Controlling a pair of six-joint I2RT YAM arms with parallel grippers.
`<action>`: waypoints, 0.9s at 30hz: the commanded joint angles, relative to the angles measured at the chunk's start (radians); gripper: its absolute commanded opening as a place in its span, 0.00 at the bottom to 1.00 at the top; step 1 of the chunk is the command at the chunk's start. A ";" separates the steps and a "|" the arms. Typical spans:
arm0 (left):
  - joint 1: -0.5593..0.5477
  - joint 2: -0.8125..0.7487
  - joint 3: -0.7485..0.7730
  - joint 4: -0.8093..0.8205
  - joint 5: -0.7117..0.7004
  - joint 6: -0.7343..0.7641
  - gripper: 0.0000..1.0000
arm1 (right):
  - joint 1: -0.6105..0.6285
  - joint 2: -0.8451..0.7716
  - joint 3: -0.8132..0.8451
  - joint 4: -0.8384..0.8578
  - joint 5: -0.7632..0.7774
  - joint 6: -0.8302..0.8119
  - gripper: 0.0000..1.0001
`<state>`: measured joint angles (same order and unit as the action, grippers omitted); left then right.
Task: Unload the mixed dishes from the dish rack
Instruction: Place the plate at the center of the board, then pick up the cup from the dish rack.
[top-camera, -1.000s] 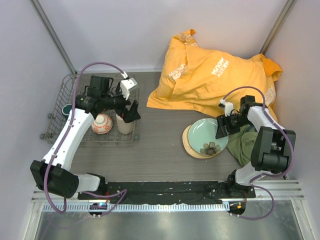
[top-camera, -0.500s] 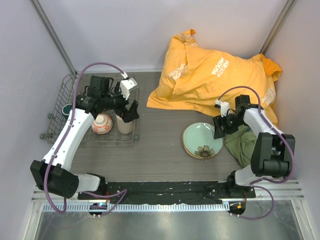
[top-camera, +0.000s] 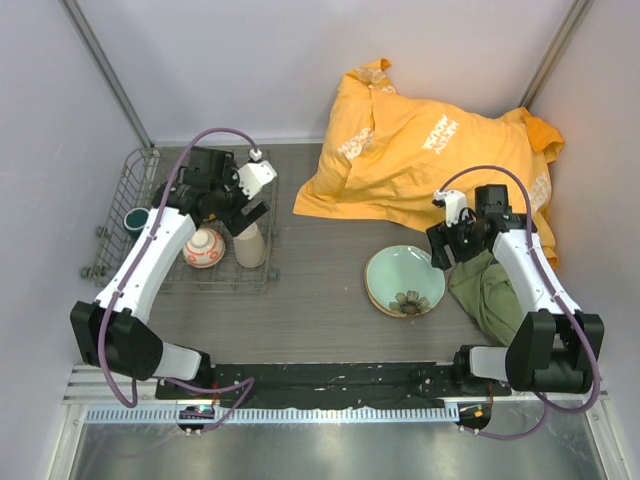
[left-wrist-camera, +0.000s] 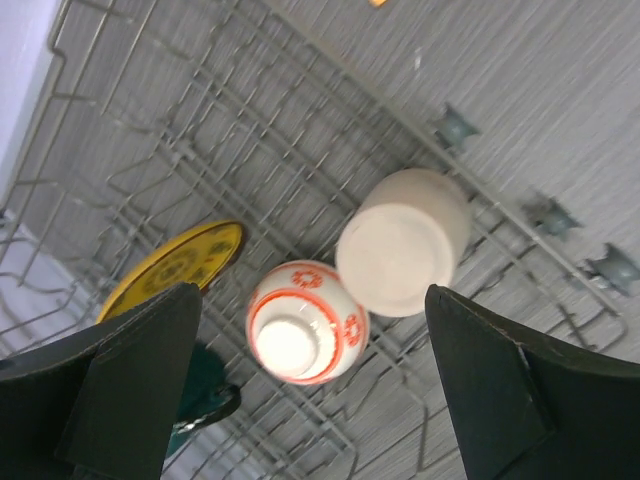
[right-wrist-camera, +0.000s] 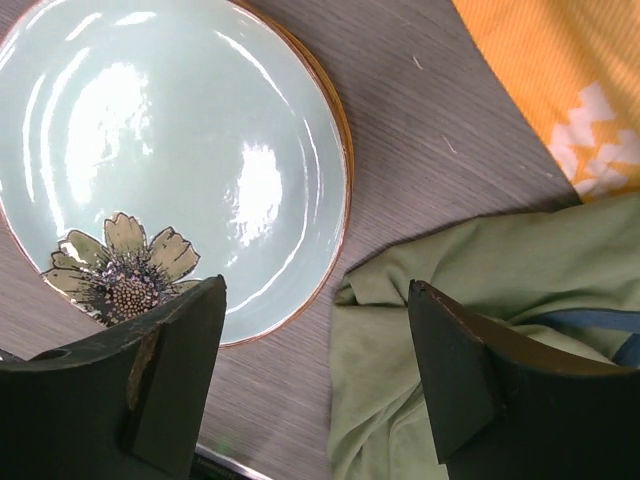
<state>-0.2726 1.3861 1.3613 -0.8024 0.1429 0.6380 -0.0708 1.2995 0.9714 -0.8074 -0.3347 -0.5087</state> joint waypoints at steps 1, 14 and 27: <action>0.003 0.022 0.091 -0.023 -0.112 0.083 1.00 | 0.051 -0.068 0.043 0.030 0.046 0.030 0.80; 0.027 0.163 0.184 -0.215 0.037 0.081 1.00 | 0.121 -0.077 -0.002 0.068 0.040 0.056 0.88; 0.029 0.223 0.130 -0.233 0.179 0.101 1.00 | 0.123 -0.063 -0.045 0.099 0.045 0.049 0.88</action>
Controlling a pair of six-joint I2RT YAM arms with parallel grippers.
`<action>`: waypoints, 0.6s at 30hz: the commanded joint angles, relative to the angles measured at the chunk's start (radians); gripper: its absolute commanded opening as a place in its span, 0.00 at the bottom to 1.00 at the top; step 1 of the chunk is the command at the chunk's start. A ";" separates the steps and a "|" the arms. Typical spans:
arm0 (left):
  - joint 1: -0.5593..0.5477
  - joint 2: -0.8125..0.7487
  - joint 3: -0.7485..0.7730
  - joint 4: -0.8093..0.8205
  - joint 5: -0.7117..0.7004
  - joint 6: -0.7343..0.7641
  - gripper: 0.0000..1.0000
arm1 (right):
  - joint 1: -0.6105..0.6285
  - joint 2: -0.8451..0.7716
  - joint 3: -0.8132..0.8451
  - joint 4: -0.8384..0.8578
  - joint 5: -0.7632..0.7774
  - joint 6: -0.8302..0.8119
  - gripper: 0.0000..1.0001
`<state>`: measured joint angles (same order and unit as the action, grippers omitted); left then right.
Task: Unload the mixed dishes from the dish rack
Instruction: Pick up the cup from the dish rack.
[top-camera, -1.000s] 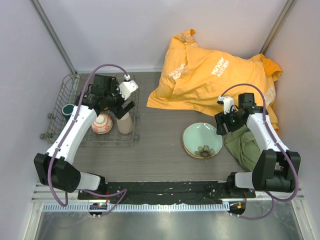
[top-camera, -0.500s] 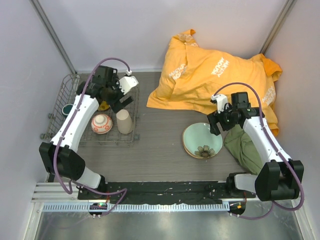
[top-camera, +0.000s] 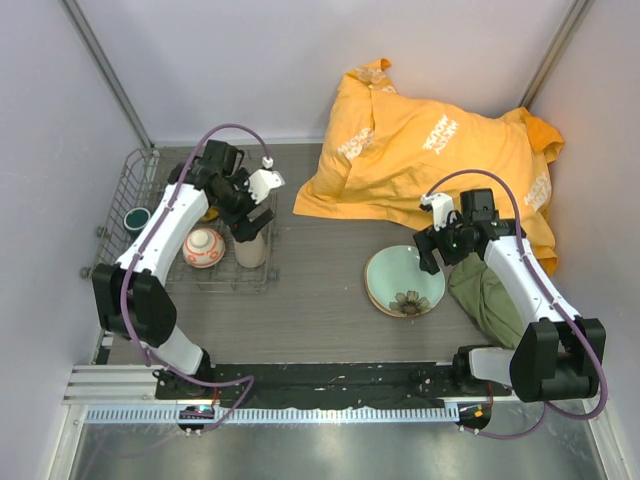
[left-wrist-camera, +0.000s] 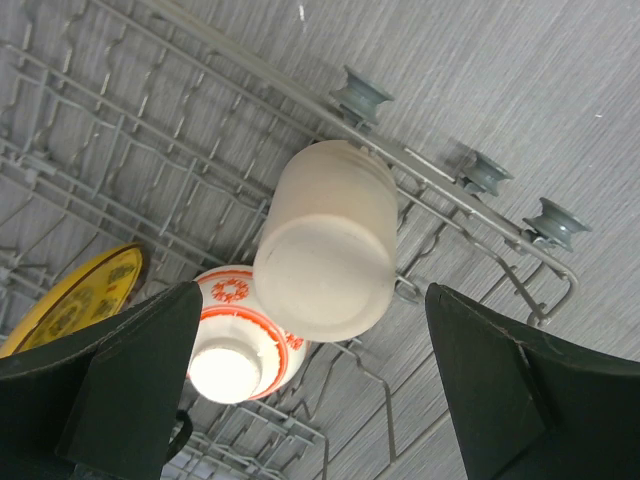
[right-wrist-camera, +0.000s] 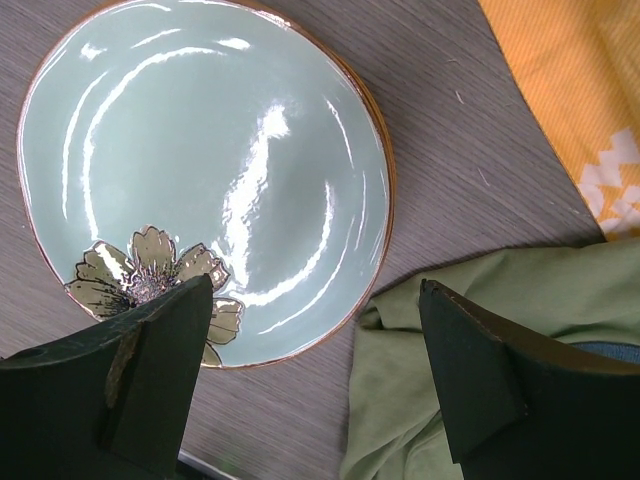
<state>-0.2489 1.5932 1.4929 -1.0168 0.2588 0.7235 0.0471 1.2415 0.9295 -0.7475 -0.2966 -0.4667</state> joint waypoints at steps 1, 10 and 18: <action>0.003 0.024 -0.005 -0.019 0.062 0.016 1.00 | 0.005 -0.008 -0.004 0.039 0.007 0.007 0.88; 0.003 0.074 -0.034 0.015 0.031 0.019 1.00 | 0.005 -0.008 -0.023 0.043 0.004 0.000 0.88; 0.003 0.128 -0.013 -0.003 0.022 0.019 0.91 | 0.004 -0.011 -0.032 0.043 0.008 -0.004 0.88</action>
<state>-0.2485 1.7031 1.4582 -1.0157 0.2794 0.7345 0.0486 1.2415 0.8982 -0.7284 -0.2966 -0.4675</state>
